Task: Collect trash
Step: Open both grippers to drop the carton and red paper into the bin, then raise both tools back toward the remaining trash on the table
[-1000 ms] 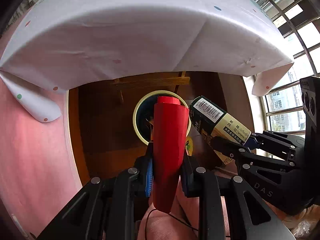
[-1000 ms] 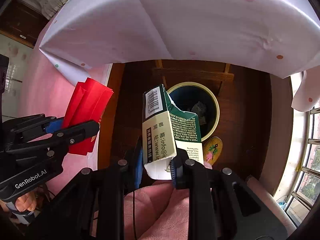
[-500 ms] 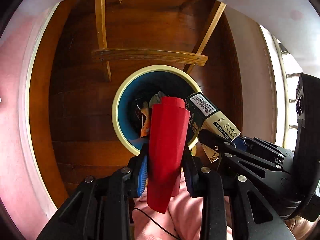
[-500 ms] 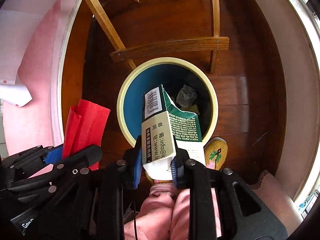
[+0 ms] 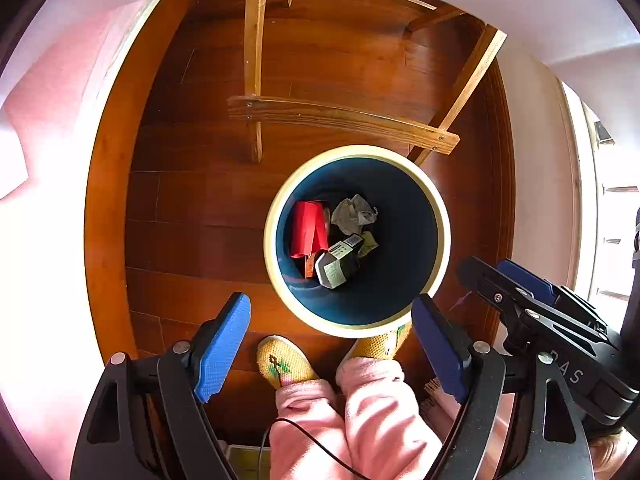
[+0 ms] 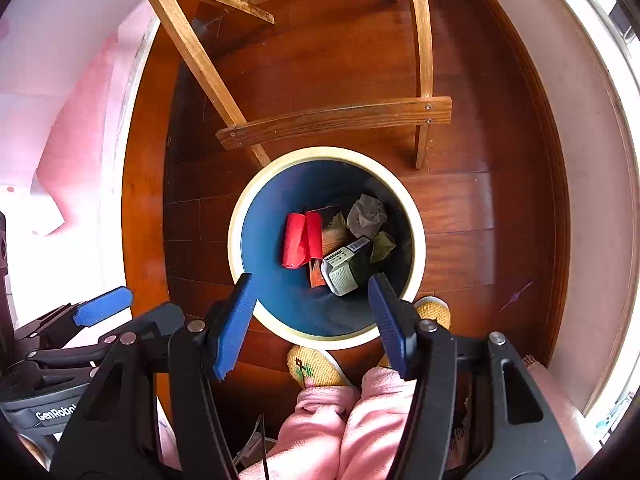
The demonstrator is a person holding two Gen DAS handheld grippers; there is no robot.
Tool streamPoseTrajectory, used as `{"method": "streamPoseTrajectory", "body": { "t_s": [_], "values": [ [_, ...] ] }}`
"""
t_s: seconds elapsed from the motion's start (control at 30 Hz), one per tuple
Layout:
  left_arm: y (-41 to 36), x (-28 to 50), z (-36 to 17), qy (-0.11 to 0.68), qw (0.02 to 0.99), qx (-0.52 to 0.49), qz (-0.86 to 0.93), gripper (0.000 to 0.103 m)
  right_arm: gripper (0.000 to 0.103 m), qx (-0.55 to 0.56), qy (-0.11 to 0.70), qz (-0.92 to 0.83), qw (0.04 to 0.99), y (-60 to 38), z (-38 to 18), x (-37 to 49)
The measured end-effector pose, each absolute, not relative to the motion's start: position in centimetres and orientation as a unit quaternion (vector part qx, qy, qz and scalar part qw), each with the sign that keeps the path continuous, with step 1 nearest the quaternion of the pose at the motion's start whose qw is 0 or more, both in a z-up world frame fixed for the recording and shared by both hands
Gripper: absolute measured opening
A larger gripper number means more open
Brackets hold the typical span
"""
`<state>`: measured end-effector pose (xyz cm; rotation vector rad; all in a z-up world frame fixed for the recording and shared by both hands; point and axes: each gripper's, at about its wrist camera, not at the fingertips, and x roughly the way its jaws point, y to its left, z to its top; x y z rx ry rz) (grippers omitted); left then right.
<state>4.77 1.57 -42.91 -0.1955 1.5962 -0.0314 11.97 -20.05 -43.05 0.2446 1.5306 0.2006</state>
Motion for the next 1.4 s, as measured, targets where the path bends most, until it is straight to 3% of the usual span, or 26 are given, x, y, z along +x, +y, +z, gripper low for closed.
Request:
{"method": "streamPoseTrajectory", "body": {
  "t_s": [0.4,0.9,1.4],
  "values": [
    [3.1,3.5,-31.4,0.667,0.740,-0.084,0.007,0.084,0.055,0.114,0.662,0.085,0.736,-19.5,-34.5,11.0],
    [4.2,1.3,-10.6,0.562,0.822,-0.073,-0.045,0.084,0.055,0.122,0.570,0.107,0.805,-17.4,-15.8,8.4],
    [6.3,3.5,4.6,0.450,0.891,-0.041,-0.052,0.082,0.055,0.096,0.474,0.109,0.868,-17.7,0.7,11.3]
  ]
}}
